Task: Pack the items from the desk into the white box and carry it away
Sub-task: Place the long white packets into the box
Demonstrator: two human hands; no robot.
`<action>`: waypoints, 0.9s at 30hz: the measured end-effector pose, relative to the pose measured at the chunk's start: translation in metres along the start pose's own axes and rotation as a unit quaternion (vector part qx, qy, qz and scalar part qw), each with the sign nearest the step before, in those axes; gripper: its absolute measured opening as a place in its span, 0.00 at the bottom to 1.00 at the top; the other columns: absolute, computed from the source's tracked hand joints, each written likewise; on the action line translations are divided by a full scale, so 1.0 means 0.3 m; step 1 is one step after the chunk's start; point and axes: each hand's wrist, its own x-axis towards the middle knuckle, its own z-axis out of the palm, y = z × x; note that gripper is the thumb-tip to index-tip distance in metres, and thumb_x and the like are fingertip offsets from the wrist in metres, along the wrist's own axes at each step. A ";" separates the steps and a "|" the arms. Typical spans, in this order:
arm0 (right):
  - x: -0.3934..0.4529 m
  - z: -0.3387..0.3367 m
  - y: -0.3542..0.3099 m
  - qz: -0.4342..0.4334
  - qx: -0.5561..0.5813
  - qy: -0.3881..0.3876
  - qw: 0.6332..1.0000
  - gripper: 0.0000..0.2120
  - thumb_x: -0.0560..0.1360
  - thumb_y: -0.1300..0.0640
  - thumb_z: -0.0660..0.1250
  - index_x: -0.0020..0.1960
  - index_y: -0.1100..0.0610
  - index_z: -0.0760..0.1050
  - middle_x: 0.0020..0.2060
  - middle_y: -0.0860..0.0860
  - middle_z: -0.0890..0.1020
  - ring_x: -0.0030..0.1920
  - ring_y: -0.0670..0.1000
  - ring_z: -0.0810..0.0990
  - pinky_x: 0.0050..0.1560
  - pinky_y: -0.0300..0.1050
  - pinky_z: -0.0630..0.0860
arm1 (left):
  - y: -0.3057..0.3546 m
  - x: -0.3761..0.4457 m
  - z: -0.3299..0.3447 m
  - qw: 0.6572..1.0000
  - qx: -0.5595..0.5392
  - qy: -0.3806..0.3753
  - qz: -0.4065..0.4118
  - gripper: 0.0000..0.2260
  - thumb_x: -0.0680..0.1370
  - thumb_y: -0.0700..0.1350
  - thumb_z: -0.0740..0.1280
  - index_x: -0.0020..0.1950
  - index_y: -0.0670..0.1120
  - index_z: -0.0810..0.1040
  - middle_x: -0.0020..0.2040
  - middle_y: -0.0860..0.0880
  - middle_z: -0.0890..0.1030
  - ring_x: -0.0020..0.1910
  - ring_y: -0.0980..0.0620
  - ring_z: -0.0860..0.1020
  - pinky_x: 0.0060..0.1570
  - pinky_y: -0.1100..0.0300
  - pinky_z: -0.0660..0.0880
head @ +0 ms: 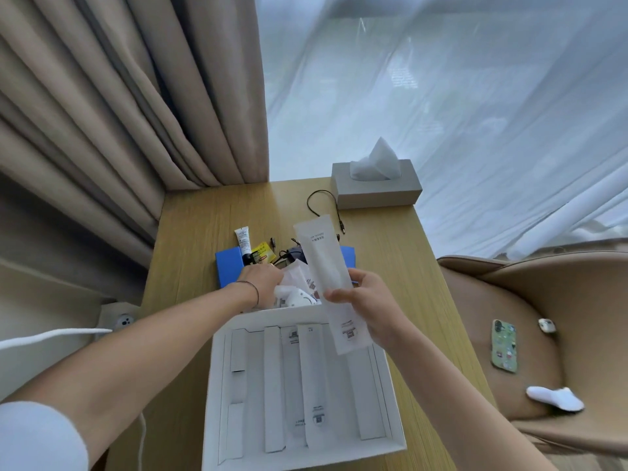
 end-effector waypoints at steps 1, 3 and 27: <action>-0.015 -0.001 0.013 0.001 0.008 -0.007 1.000 0.14 0.67 0.64 0.76 0.52 0.56 0.85 0.48 0.57 0.87 0.48 0.63 0.86 0.50 0.58 0.82 | -0.006 -0.009 -0.001 1.000 -0.021 0.003 -0.012 0.04 0.75 0.44 0.69 0.46 0.50 0.75 0.46 0.49 0.80 0.46 0.48 0.77 0.44 0.55 0.74; -0.044 0.001 0.037 -0.001 0.017 -0.013 1.000 0.16 0.65 0.60 0.76 0.53 0.59 0.84 0.49 0.59 0.87 0.50 0.63 0.86 0.53 0.59 0.82 | -0.023 -0.027 -0.004 0.997 -0.068 0.019 -0.035 0.06 0.76 0.44 0.68 0.43 0.51 0.72 0.42 0.50 0.78 0.43 0.48 0.77 0.39 0.56 0.72; -0.086 0.084 0.376 0.120 -0.360 0.061 0.923 0.10 0.76 0.62 0.65 0.54 0.58 0.82 0.46 0.52 0.86 0.47 0.54 0.85 0.44 0.45 0.81 | 0.092 -0.535 -0.012 0.772 -0.576 0.252 -0.091 0.05 0.76 0.40 0.73 0.50 0.42 0.80 0.47 0.47 0.86 0.46 0.48 0.84 0.45 0.48 0.83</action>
